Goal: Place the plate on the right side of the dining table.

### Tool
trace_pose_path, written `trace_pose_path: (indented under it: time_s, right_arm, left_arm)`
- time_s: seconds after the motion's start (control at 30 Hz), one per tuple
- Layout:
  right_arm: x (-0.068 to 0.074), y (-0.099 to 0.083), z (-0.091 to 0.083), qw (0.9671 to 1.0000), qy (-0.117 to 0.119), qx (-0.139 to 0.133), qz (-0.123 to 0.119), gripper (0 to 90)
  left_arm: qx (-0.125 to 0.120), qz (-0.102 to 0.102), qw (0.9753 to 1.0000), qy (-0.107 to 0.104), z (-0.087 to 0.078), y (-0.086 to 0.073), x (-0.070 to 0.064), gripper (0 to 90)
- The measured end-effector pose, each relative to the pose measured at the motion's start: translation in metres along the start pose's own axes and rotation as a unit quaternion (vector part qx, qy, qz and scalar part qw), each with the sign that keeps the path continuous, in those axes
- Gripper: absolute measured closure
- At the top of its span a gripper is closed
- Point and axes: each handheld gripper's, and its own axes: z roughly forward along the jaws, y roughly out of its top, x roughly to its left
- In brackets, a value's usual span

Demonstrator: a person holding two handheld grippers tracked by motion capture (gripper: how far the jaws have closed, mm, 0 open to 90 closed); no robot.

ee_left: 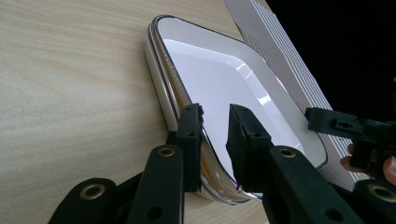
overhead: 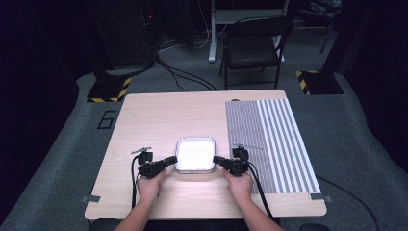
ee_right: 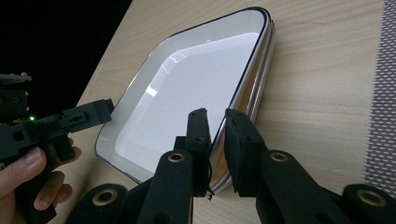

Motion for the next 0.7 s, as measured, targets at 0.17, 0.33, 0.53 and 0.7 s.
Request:
trace_pose_path:
  time_s: [0.17, 0.33, 0.53, 0.7]
  right_arm:
    - [0.0010, -0.0001, -0.0009, 1.0000, 0.001, -0.002, 0.001, 80.2]
    - [0.0020, -0.0016, -0.0028, 1.0000, 0.000, 0.001, -0.002, 80.2]
    - [0.0046, -0.0061, -0.0059, 0.9999, -0.001, 0.006, -0.009, 80.0]
    - [0.0053, -0.0097, -0.0061, 0.9998, -0.004, 0.007, -0.015, 79.6]
  left_arm:
    - [0.001, 0.001, 1.0000, 0.000, -0.0013, -0.0001, -0.0007, 74.3]
    - [0.003, 0.001, 1.0000, -0.002, -0.0039, -0.0016, -0.0031, 74.3]
    - [0.011, 0.004, 0.9999, 0.002, -0.0084, -0.0054, -0.0055, 74.3]
    - [0.012, 0.008, 0.9999, 0.004, -0.0096, -0.0066, -0.0068, 74.7]
